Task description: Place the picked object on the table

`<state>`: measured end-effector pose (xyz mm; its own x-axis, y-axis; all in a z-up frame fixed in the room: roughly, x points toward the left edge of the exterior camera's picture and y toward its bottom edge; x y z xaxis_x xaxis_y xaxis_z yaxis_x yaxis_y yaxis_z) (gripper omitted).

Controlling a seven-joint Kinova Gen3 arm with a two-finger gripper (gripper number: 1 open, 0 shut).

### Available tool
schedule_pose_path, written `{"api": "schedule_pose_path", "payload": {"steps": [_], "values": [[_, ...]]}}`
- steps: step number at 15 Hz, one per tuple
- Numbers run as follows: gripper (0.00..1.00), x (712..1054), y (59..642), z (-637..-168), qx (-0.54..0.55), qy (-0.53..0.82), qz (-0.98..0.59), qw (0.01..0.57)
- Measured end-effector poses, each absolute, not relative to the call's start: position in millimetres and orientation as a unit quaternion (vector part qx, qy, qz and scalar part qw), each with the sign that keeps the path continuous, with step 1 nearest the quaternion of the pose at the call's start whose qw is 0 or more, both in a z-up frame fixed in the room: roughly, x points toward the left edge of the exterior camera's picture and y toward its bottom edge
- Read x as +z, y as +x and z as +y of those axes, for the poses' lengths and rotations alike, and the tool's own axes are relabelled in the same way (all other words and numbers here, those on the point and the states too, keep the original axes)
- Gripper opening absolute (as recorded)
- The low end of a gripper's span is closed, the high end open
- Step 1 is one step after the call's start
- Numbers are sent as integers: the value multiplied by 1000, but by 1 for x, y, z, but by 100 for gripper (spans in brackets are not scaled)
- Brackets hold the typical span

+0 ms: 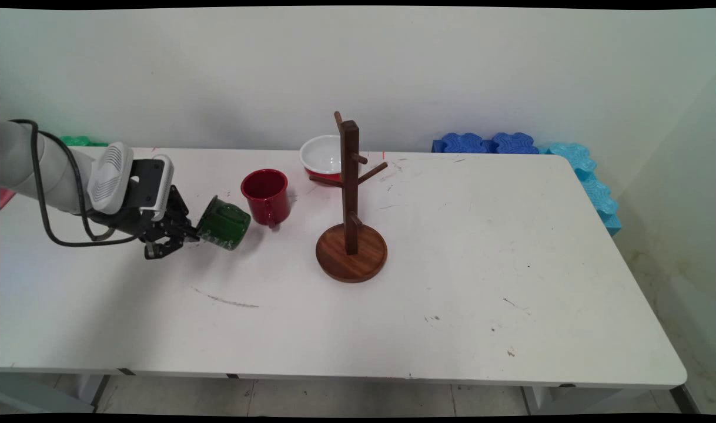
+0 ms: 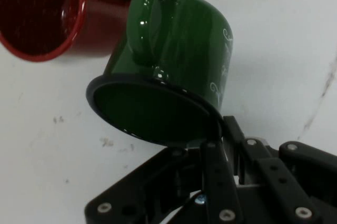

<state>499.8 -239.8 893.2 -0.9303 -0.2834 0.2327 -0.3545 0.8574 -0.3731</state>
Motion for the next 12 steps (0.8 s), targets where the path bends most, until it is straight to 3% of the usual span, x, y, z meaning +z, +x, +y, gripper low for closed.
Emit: {"api": "schedule_pose_path", "payload": {"steps": [12], "values": [[0,872,514,-242,234,154,-960,29]]}}
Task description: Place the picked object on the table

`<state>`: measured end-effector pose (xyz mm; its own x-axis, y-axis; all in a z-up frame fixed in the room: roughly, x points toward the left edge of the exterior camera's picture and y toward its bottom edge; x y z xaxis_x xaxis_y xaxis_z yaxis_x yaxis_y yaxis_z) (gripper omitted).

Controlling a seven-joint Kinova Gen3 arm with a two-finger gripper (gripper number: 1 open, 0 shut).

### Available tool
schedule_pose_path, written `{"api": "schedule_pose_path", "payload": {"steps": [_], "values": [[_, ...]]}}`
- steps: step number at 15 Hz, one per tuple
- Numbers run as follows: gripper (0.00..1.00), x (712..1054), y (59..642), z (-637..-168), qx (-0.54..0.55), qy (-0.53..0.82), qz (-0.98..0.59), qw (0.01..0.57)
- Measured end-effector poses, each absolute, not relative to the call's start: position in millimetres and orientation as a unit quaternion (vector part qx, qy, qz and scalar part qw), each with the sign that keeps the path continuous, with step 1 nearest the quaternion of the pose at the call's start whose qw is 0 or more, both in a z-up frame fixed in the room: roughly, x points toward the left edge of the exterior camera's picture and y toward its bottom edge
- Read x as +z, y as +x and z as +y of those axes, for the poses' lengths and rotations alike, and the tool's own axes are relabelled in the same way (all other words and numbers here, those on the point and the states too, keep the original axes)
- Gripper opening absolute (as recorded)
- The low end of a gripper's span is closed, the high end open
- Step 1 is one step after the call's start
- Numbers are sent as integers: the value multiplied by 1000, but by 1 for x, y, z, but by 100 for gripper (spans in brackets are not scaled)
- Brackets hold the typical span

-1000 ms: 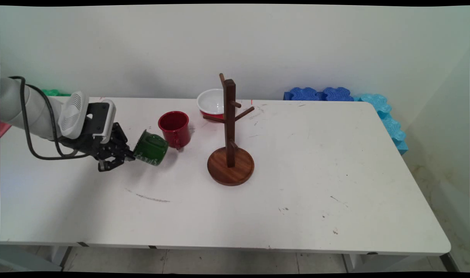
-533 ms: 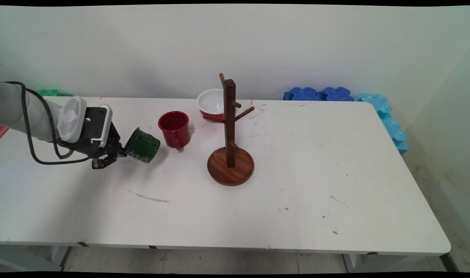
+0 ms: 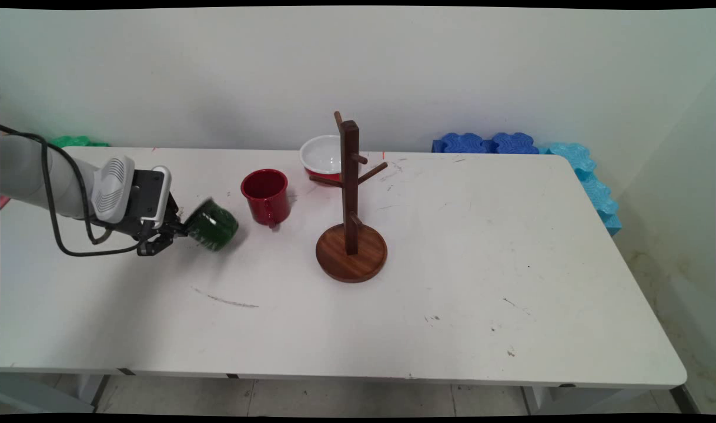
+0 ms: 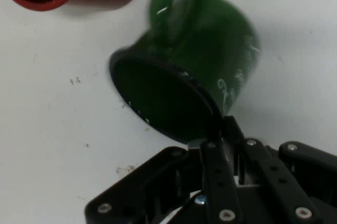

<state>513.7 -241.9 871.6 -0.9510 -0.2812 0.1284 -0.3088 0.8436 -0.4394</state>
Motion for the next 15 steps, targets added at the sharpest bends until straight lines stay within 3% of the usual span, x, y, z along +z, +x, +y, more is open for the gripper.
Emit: {"api": "schedule_pose_path", "payload": {"steps": [6,7,15], "values": [[0,864,516,-246,240,152,-959,19],[100,863,516,-246,240,151,-959,18],[100,858,510,-251,239,149,-959,26]]}}
